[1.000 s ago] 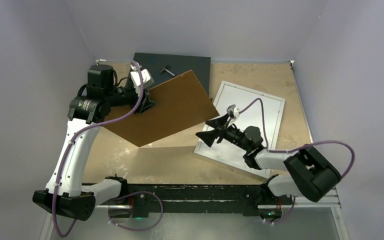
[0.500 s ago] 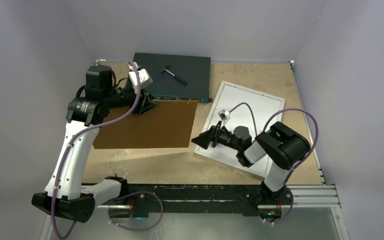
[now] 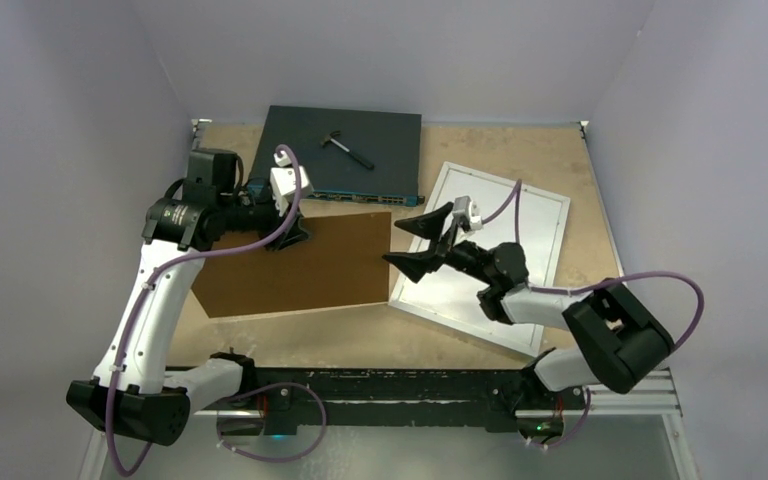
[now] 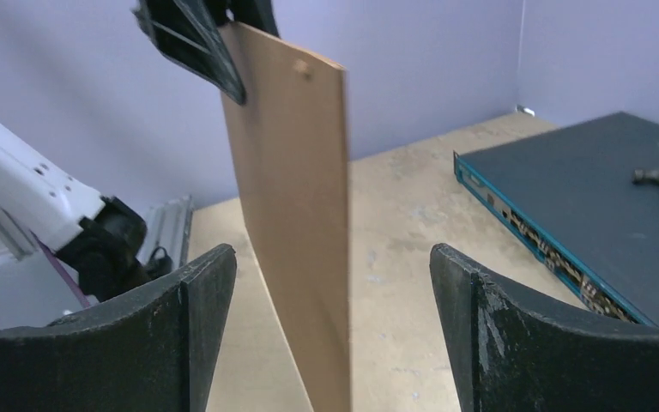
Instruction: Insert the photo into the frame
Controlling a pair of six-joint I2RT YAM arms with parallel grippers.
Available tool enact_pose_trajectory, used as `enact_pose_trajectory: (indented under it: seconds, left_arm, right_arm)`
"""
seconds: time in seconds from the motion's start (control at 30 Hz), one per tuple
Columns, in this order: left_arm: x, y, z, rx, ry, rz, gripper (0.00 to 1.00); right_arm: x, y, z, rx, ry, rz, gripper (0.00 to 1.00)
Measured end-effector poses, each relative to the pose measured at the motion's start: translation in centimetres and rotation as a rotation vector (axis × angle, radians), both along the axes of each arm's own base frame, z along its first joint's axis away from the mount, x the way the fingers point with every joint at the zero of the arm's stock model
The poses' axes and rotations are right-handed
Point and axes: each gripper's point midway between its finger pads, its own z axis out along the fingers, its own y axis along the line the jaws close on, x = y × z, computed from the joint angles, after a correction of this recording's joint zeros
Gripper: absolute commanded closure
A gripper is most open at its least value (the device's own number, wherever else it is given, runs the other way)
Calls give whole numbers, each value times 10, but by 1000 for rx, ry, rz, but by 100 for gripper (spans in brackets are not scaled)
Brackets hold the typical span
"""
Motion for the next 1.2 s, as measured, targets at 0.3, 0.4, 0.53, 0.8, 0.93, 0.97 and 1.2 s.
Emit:
enact_pose_trajectory:
  seconds: [0.3,0.4,0.53,0.8,0.93,0.97,1.2]
  left_arm:
    - [-8,1,-5,19,10,-32,100]
    - [-9,1,-5,19,15,-37,100]
    - [-11,1,-6,20,21,-40,100]
    - [-12,3,-4,35,5,-55,49]
    - [-12,2,8,47,-23,-82,37]
    - [-11,2,13,52,-31,-93,37]
    - [0,4,36,116,-69,-170,73]
  right_arm:
    - [12,10,-35,-115,-1,3,13]
    - [12,17,-38,-129,-16,39,16]
    - [6,34,-59,-164,8,119,40]
    - [-24,49,-83,-202,91,291,100]
    - [-30,46,-48,-205,-9,299,100]
    - [-29,46,-34,-211,-50,290,100]
    - [-9,43,38,-299,-255,184,100]
